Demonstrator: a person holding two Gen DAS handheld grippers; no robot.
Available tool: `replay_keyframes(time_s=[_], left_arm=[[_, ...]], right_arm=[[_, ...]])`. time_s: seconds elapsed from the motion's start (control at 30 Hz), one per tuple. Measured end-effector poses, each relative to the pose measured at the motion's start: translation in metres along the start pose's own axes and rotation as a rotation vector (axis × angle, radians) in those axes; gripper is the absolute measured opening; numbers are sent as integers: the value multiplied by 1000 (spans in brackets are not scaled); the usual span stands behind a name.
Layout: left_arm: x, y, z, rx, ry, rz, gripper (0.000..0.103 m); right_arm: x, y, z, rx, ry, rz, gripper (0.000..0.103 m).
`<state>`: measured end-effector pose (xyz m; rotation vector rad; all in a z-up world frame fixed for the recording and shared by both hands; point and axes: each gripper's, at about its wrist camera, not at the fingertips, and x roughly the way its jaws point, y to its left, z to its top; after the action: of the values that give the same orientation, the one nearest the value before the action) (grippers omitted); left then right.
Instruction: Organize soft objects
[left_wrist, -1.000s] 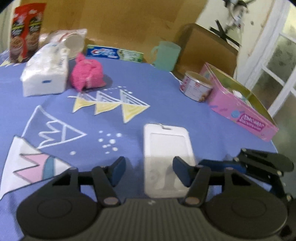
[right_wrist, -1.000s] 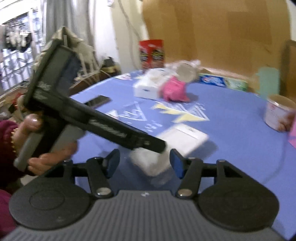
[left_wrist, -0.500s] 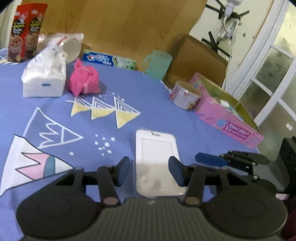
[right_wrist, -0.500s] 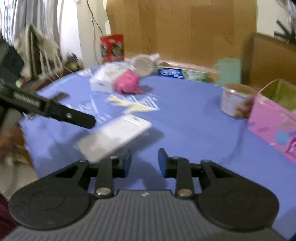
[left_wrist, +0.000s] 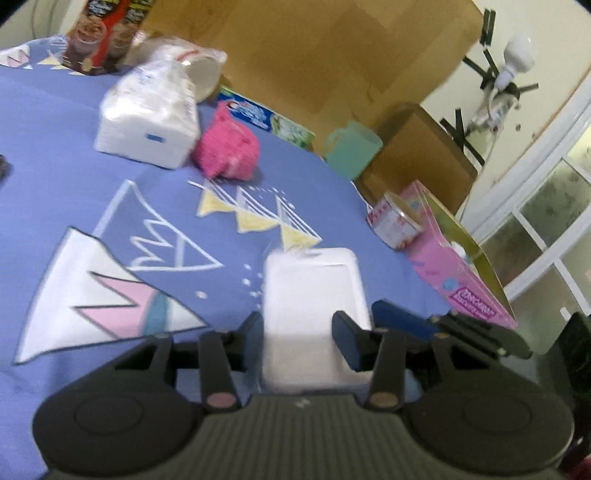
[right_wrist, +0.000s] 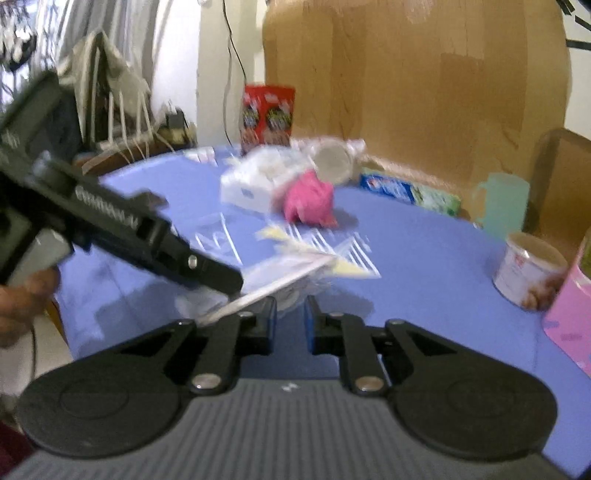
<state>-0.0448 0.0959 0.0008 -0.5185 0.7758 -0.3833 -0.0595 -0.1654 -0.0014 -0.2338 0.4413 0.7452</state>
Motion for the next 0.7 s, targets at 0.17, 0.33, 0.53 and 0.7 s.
replay_keyframes(time_s=[0.17,0.33,0.53,0.7], left_arm=[[-23,10,2,-1,-63,18,55],[-52,30,5,-69,-125,71,58],[-49,26,6,-23,-138,87,58],[-21,19,5,32,-84,212,49]], right_arm=[[12,18,25,-24,-20,83,20],[32,33,42,-26,-21,149,20],[10,-8,26,63,-14,-8,21],[14,-14,-4,77,89,-69,21]])
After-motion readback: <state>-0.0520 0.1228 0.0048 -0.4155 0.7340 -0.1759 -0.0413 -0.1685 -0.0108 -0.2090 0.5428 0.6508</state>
